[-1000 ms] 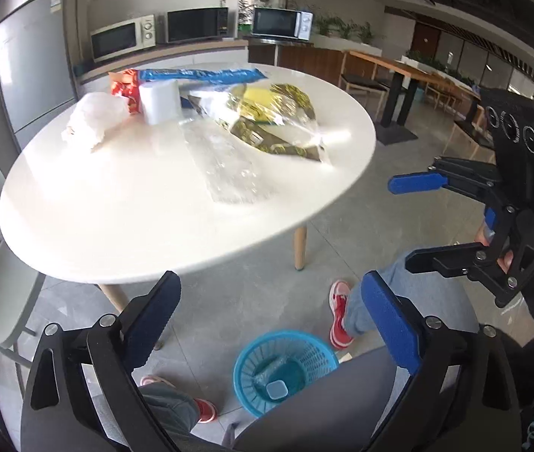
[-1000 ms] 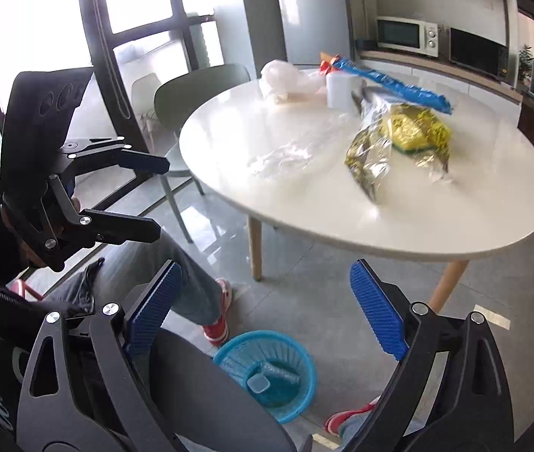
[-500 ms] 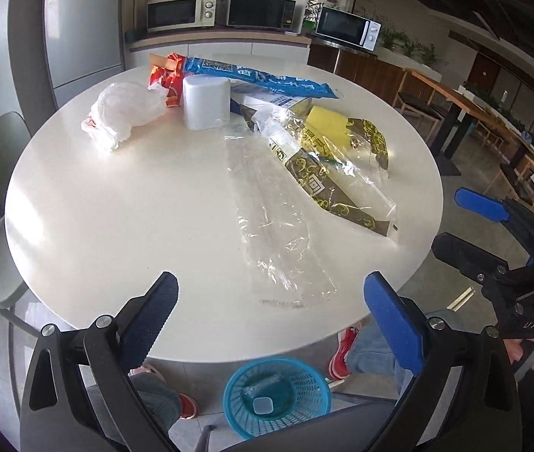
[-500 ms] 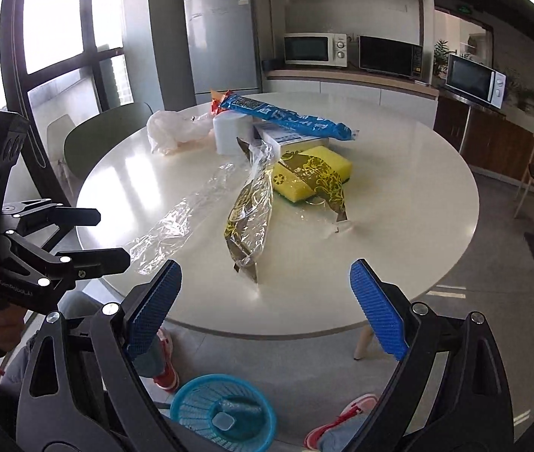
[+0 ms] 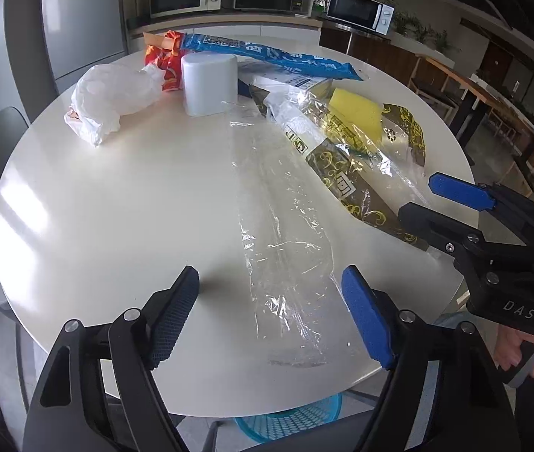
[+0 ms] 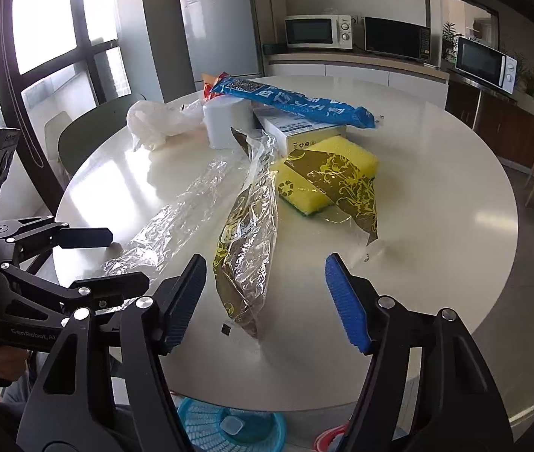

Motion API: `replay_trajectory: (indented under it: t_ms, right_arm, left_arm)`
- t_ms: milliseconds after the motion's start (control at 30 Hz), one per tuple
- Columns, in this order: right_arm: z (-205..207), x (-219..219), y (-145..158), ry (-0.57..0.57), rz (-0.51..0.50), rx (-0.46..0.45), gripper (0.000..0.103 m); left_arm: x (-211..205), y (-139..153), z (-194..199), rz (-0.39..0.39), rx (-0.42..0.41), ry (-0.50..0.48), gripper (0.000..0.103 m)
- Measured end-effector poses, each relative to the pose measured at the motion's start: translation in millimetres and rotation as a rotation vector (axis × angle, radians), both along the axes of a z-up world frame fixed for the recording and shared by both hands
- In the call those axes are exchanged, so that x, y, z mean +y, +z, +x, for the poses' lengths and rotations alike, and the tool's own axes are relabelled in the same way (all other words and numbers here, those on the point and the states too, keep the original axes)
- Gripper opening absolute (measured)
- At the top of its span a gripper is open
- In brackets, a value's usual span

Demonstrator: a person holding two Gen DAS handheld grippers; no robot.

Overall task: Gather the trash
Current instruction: 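Return both tools to the table and grasp the clear plastic bag with the left tool, then grasp the gold-patterned wrapper with the right tool while the left tool lifts the clear bag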

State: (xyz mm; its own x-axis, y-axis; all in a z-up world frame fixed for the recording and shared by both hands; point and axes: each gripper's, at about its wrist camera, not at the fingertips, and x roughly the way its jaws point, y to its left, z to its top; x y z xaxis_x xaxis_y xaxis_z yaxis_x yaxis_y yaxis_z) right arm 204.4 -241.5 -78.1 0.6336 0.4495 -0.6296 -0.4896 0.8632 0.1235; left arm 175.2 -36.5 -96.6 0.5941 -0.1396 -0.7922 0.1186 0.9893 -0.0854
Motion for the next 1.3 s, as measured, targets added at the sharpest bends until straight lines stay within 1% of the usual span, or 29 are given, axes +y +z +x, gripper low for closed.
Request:
replay_trajectory:
  t_ms: [67,100,167,200,233,267,300,333,400,467,567,700,900,1000,1133,1300]
  right_arm:
    - [2.5,3.8,-5.2,0.013,0.001,0.029,0.046]
    - [2.0,5.6,-7.2,0.021,-0.002,0.040,0.033]
    - [-1.0,8.5,-8.9,0.034,-0.001,0.046,0.022]
    - [-2.4,9.7,-8.9,0.042,0.002,0.047,0.020]
    - [-4.0,10.8,-8.2,0.048,0.004,0.047,0.016]
    - [-5.9,11.5,-7.5,0.055,0.004,0.046,0.014]
    - [-8.0,12.0,-6.5,0.060,0.004,0.042,0.010]
    - [-10.3,12.3,-5.2,0.064,0.005,0.035,0.008]
    - [-15.4,14.0,-2.1,0.088,0.005,0.027,0.006]
    - [-20.3,15.0,0.5,0.092,0.004,0.018,0.006]
    - [-24.5,12.6,3.6,0.084,0.018,0.015,0.006]
    - [-31.2,6.9,7.9,0.073,0.032,0.007,0.006]
    - [-44.6,1.1,15.8,0.073,0.038,-0.010,0.006]
    - [-54.2,1.5,19.2,0.096,0.027,-0.021,0.005]
    - [-67.3,-1.6,25.0,0.127,0.037,-0.036,0.003]
    - [-85.5,-10.0,29.6,0.189,0.049,-0.062,0.003]
  left_arm:
    - [-0.2,0.0,-0.3,0.016,-0.007,0.000,0.072]
    - [-0.3,0.3,-0.9,0.024,-0.012,0.001,0.069]
    - [-0.4,0.8,-3.4,0.034,-0.019,0.002,0.057]
    - [0.3,1.7,-4.0,0.032,-0.020,0.002,0.054]
    - [1.4,2.1,-6.0,0.033,-0.021,0.004,0.047]
    - [2.4,2.6,-6.8,0.033,-0.021,0.007,0.042]
    - [4.0,3.1,-7.6,0.028,-0.020,0.010,0.040]
    - [5.6,3.6,-8.3,0.024,-0.018,0.012,0.033]
    - [8.8,4.1,-9.3,0.000,-0.009,0.010,0.026]
    - [11.6,4.1,-11.1,-0.008,-0.005,0.018,0.016]
    - [13.4,3.6,-14.4,-0.024,0.002,0.018,0.006]
    - [17.2,4.8,-23.4,-0.032,0.001,0.026,0.004]
    - [20.8,14.6,-40.1,-0.031,-0.031,0.025,0.004]
    - [22.3,19.6,-48.7,-0.029,-0.045,0.021,0.004]
    - [21.6,24.1,-57.9,-0.023,-0.059,0.009,0.004]
    - [20.2,28.0,-72.6,-0.013,-0.078,-0.031,0.004]
